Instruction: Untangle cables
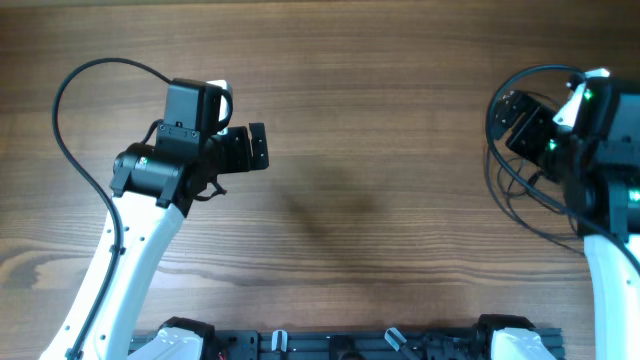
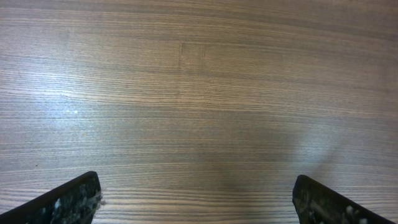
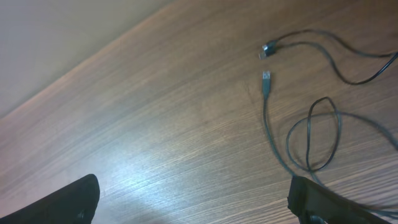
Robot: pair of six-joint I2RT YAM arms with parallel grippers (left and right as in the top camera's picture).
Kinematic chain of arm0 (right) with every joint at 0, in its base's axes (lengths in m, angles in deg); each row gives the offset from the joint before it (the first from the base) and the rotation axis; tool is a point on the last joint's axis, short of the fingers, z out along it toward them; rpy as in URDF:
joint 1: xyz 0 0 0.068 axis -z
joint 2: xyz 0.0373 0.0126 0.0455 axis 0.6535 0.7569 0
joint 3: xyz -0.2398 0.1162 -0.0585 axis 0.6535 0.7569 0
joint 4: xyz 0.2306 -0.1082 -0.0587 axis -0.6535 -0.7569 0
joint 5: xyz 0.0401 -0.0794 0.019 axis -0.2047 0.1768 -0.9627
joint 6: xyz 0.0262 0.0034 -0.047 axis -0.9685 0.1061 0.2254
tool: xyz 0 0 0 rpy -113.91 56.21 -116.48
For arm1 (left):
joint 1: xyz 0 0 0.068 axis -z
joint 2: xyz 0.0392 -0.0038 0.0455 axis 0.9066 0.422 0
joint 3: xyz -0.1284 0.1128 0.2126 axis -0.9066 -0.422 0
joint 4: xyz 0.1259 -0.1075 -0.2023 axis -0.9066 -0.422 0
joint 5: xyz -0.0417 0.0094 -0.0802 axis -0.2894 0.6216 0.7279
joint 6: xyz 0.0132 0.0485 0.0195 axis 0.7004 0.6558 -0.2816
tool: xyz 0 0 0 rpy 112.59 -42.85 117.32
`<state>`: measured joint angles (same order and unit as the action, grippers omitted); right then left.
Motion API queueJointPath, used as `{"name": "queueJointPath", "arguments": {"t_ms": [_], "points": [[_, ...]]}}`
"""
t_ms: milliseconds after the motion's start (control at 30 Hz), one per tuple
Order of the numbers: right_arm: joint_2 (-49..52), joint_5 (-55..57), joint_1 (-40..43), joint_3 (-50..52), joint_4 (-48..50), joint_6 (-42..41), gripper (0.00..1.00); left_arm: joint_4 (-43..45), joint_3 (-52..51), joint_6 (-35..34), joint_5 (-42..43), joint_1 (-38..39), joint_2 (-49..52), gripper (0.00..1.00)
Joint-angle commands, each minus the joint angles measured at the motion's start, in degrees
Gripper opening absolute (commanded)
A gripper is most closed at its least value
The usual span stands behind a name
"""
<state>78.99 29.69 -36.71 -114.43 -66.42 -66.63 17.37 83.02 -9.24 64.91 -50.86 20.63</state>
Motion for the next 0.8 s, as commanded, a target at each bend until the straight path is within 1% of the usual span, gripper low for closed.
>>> {"name": "queueJointPath", "arguments": {"t_ms": [0, 433, 600, 767], "points": [[3.41, -0.72, -0.28, -0.26, 0.0, -0.83, 1.0, 0.15, -0.24, -0.31, -0.55, -0.31, 0.09, 1.0], [19.41, -0.72, -0.28, -0.26, 0.46, -0.83, 1.0, 0.15, -0.24, -0.31, -0.55, -0.31, 0.09, 1.0], [22.58, -0.74, -0.28, -0.26, 0.7, -0.83, 1.0, 0.11, -0.24, -0.31, -0.55, -0.26, 0.09, 1.0], [22.84, -0.72, -0.28, -0.26, 3.65, -0.83, 1.0, 0.13, -0.24, -0.33, -0.52, -0.26, 0.09, 1.0]]}}
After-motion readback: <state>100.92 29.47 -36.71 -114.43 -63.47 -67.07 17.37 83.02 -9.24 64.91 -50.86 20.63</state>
